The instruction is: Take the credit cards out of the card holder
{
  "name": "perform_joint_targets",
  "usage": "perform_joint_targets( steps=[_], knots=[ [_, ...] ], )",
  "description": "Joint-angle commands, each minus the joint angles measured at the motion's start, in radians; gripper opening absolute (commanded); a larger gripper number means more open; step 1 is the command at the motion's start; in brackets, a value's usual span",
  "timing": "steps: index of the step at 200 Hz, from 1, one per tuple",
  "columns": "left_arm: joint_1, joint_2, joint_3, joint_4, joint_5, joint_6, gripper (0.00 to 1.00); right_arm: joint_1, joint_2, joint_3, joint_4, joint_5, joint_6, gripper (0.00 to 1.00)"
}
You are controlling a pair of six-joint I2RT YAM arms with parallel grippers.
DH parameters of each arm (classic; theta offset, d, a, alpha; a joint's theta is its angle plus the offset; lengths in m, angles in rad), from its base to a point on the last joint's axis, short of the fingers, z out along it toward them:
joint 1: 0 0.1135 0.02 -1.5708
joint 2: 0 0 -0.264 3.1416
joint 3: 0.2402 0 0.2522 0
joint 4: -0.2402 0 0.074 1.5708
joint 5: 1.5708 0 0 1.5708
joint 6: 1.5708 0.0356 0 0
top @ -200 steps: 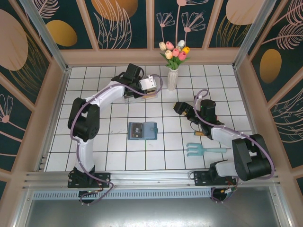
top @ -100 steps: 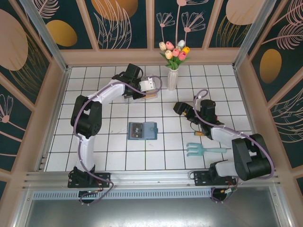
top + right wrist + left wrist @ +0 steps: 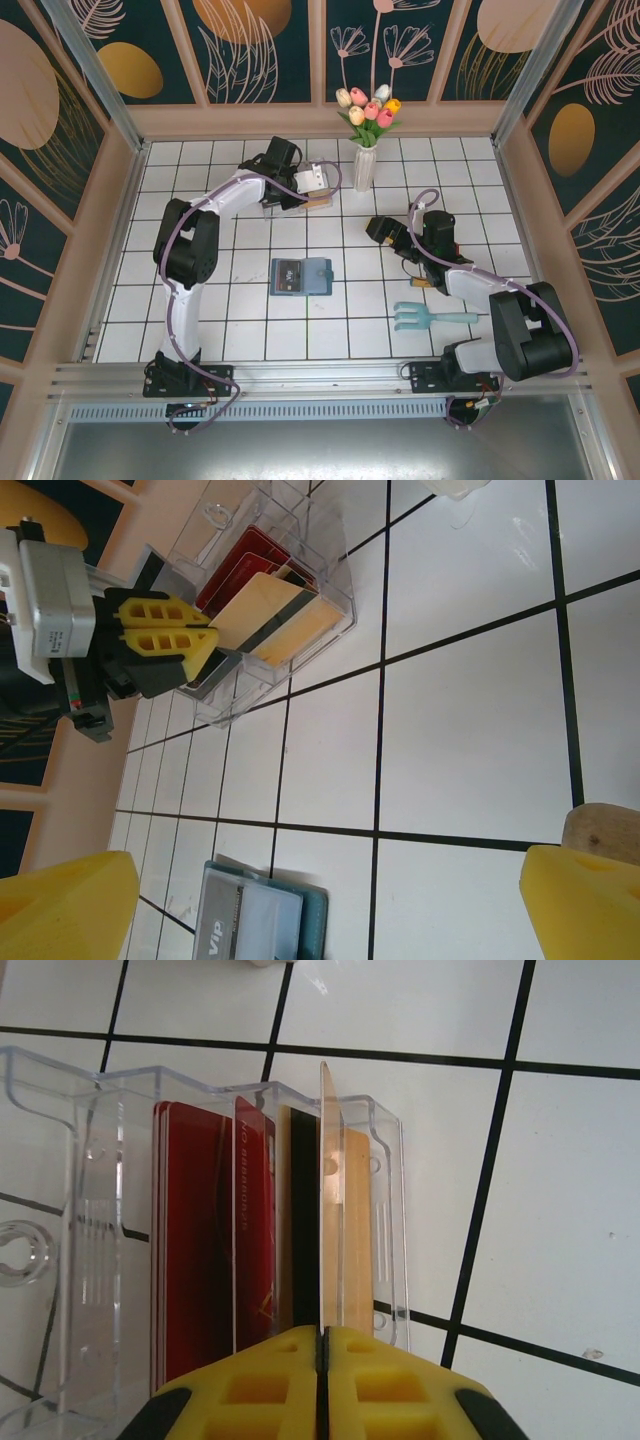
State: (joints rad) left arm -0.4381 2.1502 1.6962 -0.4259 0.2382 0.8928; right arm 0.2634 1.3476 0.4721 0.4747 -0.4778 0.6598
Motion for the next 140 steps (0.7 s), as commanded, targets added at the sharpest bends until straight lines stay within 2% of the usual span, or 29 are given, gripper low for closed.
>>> perform_joint_targets(
  steps=[1, 31, 75, 113, 140],
  knots=[
    [0.009, 0.018, 0.011, 0.025, -0.01, -0.005, 0.13, 0.002, 0.018, 0.013, 0.027, -0.021, -0.016, 0.98],
    [0.011, 0.013, 0.022, 0.033, -0.027, -0.039, 0.25, 0.001, 0.021, 0.013, 0.028, -0.025, -0.019, 0.98],
    [0.025, -0.057, 0.018, 0.048, 0.058, -0.1, 0.29, 0.002, 0.019, 0.013, 0.031, -0.039, -0.02, 0.98],
    [0.039, -0.211, -0.095, 0.202, 0.138, -0.273, 0.33, 0.009, 0.012, 0.016, 0.026, -0.04, -0.028, 0.98],
    [0.039, -0.342, -0.229, 0.337, 0.061, -0.47, 0.37, 0.037, -0.002, 0.029, -0.005, -0.008, -0.057, 0.98]
  ],
)
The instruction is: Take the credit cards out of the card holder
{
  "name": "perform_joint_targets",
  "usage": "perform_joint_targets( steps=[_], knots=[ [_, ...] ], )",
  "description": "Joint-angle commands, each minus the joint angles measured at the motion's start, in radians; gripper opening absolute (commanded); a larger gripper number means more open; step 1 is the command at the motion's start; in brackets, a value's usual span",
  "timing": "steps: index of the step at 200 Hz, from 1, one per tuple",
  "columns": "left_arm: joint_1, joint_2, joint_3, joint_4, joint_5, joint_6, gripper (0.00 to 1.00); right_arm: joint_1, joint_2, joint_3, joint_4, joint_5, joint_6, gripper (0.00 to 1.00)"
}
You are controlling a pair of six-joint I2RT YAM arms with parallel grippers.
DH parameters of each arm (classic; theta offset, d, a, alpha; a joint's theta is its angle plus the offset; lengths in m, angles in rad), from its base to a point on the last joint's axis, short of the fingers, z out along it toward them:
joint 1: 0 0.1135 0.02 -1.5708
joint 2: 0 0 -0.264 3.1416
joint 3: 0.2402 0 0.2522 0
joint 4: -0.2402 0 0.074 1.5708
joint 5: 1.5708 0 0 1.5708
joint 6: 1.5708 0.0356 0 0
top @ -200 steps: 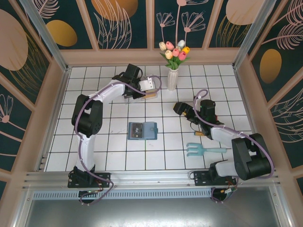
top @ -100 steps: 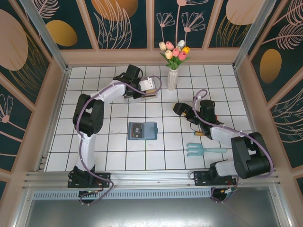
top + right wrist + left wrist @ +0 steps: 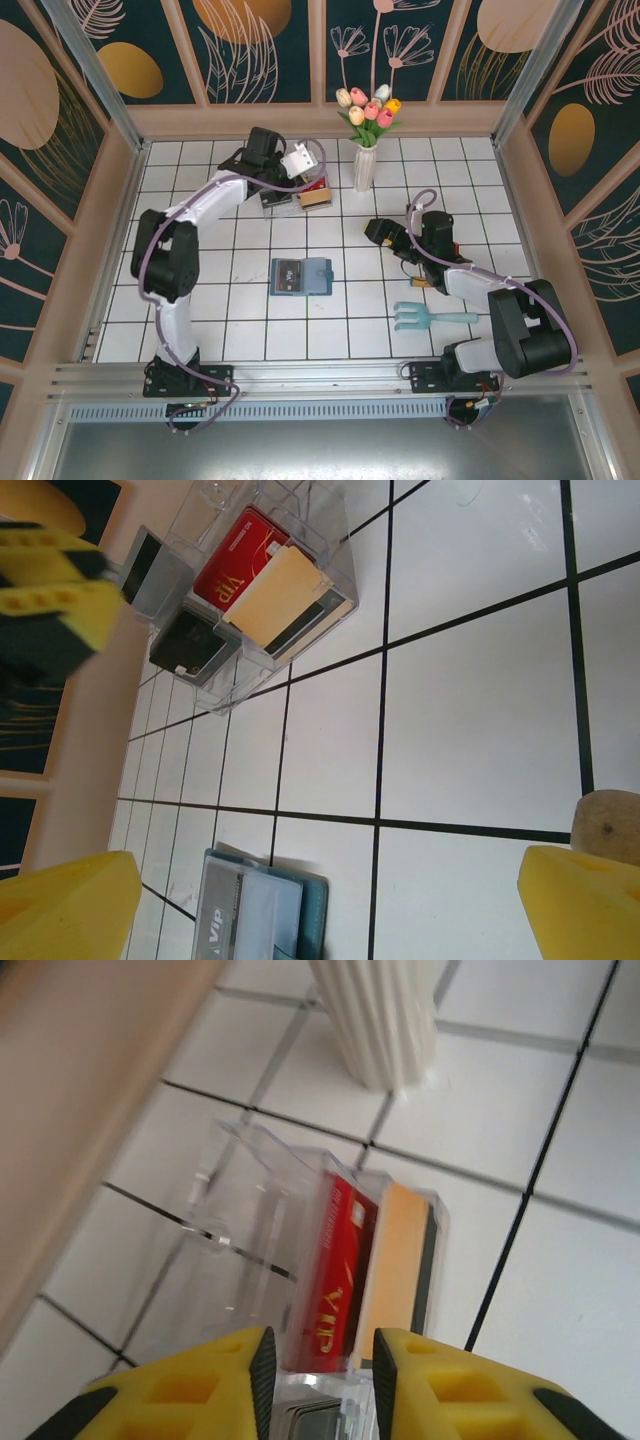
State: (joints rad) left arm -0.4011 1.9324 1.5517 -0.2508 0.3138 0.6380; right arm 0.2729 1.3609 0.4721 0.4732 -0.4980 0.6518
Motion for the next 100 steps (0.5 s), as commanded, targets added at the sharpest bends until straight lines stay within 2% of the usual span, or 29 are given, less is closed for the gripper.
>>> perform_joint_targets(
  steps=[1, 27, 53, 77, 100],
  knots=[
    [0.002, -0.129, -0.09, 0.166, -0.019, -0.226, 0.38, 0.03, -0.016, 0.029, -0.005, 0.014, -0.051, 0.98],
    [0.003, -0.213, -0.205, 0.25, -0.211, -0.506, 0.5, 0.079, -0.026, 0.056, -0.054, 0.05, -0.092, 0.97],
    [0.004, -0.285, -0.26, 0.214, -0.383, -0.726, 0.58, 0.161, -0.028, 0.102, -0.135, 0.154, -0.139, 0.97],
    [0.012, -0.324, -0.32, 0.183, -0.444, -0.885, 0.65, 0.253, -0.017, 0.166, -0.22, 0.282, -0.177, 0.96],
    [0.026, -0.376, -0.408, 0.188, -0.452, -0.956, 0.72, 0.348, 0.014, 0.235, -0.306, 0.366, -0.193, 0.97]
  ],
)
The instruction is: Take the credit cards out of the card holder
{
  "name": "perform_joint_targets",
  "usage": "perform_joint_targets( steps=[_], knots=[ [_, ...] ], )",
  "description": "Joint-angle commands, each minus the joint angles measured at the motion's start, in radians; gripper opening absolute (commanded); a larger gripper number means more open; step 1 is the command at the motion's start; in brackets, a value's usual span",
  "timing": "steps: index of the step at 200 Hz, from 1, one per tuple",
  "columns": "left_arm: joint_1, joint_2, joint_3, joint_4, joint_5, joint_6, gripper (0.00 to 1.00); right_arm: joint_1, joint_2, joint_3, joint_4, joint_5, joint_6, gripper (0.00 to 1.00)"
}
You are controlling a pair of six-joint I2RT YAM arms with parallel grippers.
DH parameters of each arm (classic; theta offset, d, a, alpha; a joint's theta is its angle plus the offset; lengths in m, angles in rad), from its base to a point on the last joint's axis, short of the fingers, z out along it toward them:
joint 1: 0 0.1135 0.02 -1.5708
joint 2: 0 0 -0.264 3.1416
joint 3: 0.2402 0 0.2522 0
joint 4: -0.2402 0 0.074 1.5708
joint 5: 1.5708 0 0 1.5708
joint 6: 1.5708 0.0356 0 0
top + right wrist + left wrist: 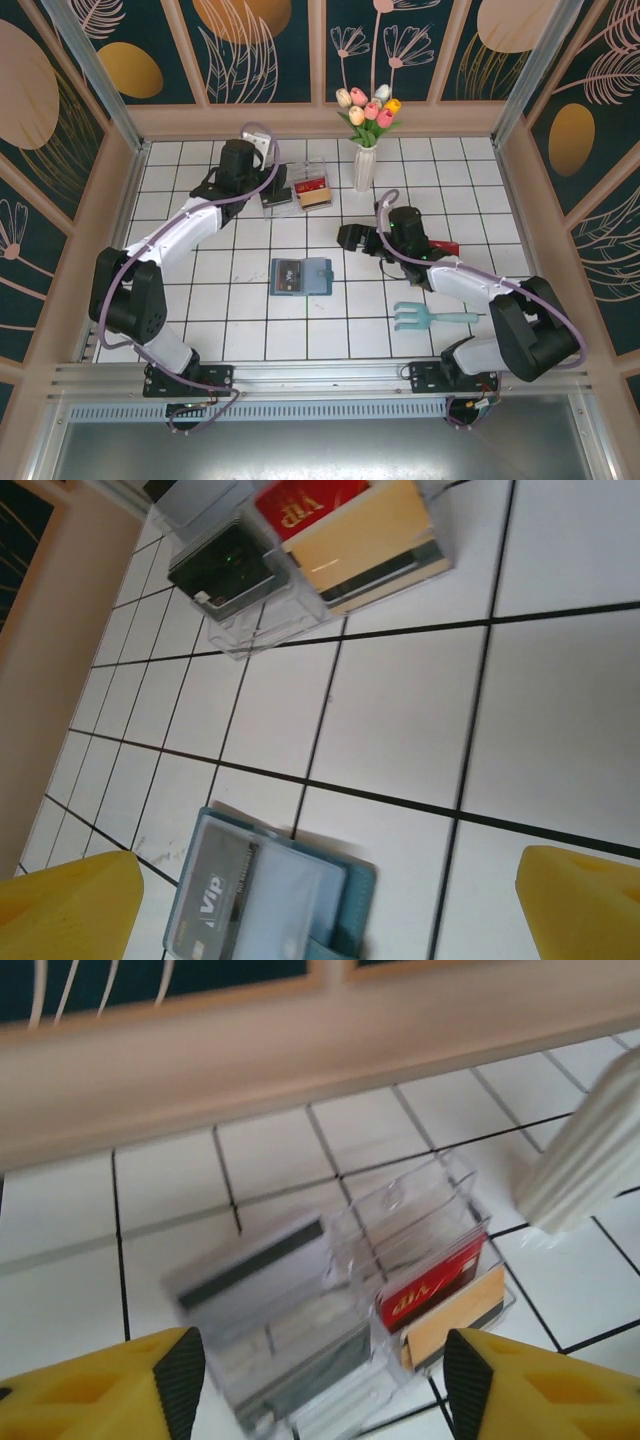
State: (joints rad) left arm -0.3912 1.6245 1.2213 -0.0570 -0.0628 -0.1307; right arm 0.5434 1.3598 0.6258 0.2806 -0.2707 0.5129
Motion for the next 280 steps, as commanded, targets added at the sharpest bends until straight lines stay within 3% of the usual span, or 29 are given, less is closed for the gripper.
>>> perform_joint_targets(
  steps=[1, 42, 65, 70, 79, 114, 144, 180, 208, 232, 280],
  knots=[
    [0.016, -0.073, -0.083, -0.004, -0.077, -0.19, 0.72, 0.081, 0.017, 0.085, -0.118, 0.141, -0.055, 0.97],
    [0.022, -0.224, -0.271, 0.052, -0.051, -0.274, 0.85, 0.221, 0.088, 0.207, -0.283, 0.229, -0.031, 0.99],
    [0.023, -0.292, -0.339, 0.029, 0.01, -0.323, 0.92, 0.246, 0.113, 0.221, -0.266, 0.135, 0.043, 0.98],
    [0.021, -0.313, -0.364, 0.04, 0.025, -0.34, 0.98, 0.249, 0.122, 0.223, -0.256, 0.108, 0.061, 0.98],
    [0.023, -0.348, -0.405, 0.055, 0.047, -0.36, 0.99, 0.255, 0.14, 0.228, -0.238, 0.061, 0.096, 0.97],
    [0.023, -0.486, -0.522, 0.062, 0.055, -0.431, 0.99, 0.284, 0.231, 0.266, -0.193, -0.056, 0.222, 0.8],
    [0.022, -0.581, -0.619, 0.105, 0.179, -0.531, 0.98, 0.333, 0.318, 0.337, -0.22, -0.039, 0.304, 0.68],
    [0.022, -0.591, -0.7, 0.092, 0.288, -0.598, 0.9, 0.37, 0.422, 0.404, -0.255, -0.006, 0.41, 0.46],
    [0.021, -0.556, -0.739, 0.103, 0.381, -0.634, 0.77, 0.382, 0.459, 0.443, -0.321, 0.052, 0.43, 0.42],
    [0.022, -0.532, -0.76, 0.109, 0.39, -0.641, 0.68, 0.385, 0.468, 0.463, -0.387, 0.106, 0.432, 0.37],
    [0.017, -0.46, -0.796, 0.196, 0.464, -0.671, 0.35, 0.386, 0.476, 0.472, -0.419, 0.135, 0.431, 0.34]
  ],
)
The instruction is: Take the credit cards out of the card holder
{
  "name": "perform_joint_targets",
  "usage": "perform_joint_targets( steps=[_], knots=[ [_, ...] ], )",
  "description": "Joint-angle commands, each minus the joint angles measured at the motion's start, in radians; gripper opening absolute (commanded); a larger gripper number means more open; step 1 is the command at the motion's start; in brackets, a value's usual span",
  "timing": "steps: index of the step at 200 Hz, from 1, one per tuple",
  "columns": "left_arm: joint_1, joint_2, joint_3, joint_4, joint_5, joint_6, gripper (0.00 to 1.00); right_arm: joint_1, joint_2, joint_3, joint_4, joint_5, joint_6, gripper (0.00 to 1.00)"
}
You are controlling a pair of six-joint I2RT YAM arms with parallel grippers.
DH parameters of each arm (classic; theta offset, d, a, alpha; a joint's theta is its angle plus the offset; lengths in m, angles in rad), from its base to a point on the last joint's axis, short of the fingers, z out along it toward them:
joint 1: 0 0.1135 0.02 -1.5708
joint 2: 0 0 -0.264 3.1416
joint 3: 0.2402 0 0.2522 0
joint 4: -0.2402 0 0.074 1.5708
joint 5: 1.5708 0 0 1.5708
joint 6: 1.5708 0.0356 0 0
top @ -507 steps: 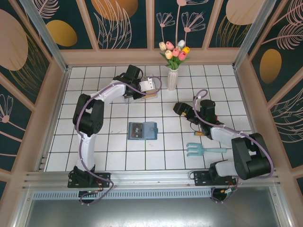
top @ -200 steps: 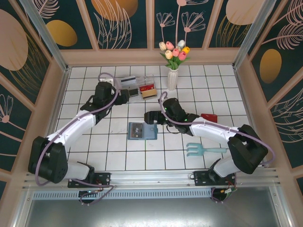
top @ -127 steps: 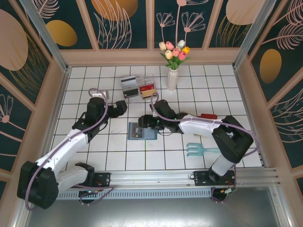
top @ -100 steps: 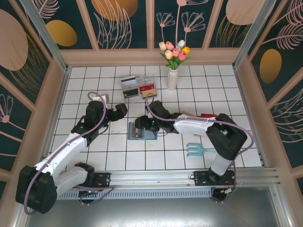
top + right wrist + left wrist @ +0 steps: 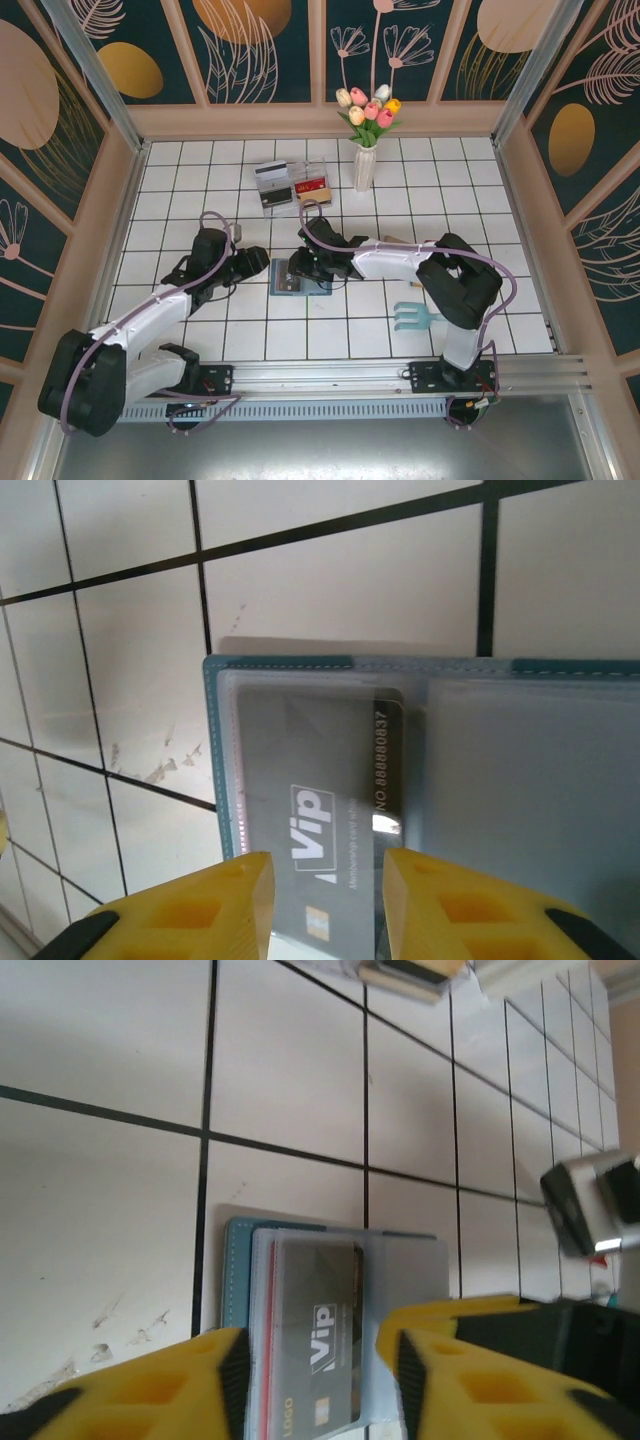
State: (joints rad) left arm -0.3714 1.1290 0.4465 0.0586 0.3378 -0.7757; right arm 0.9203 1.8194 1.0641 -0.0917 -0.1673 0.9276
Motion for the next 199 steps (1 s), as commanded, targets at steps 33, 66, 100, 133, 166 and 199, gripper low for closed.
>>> perform_joint_targets(
  steps=[33, 66, 100, 133, 166, 199],
  knots=[
    [-0.019, 0.091, -0.022, 0.109, 0.081, -0.027, 0.27, 0.008, 0.039, 0.044, -0.05, 0.02, 0.009, 0.29],
    [-0.041, 0.151, -0.008, 0.123, 0.087, -0.019, 0.23, 0.005, 0.05, 0.05, -0.054, 0.017, 0.001, 0.27],
    [-0.057, 0.2, 0.0, 0.134, 0.066, -0.018, 0.2, 0.001, 0.058, 0.051, -0.061, 0.018, -0.008, 0.26],
    [-0.062, 0.241, -0.004, 0.155, 0.054, -0.02, 0.11, -0.003, 0.066, 0.052, -0.062, 0.013, -0.021, 0.26],
    [-0.069, 0.264, -0.008, 0.176, 0.062, -0.028, 0.04, -0.006, 0.073, 0.051, -0.059, 0.005, -0.028, 0.23],
    [-0.072, 0.273, -0.006, 0.166, 0.051, -0.025, 0.0, -0.009, 0.08, 0.051, -0.053, -0.006, -0.035, 0.21]
  ],
)
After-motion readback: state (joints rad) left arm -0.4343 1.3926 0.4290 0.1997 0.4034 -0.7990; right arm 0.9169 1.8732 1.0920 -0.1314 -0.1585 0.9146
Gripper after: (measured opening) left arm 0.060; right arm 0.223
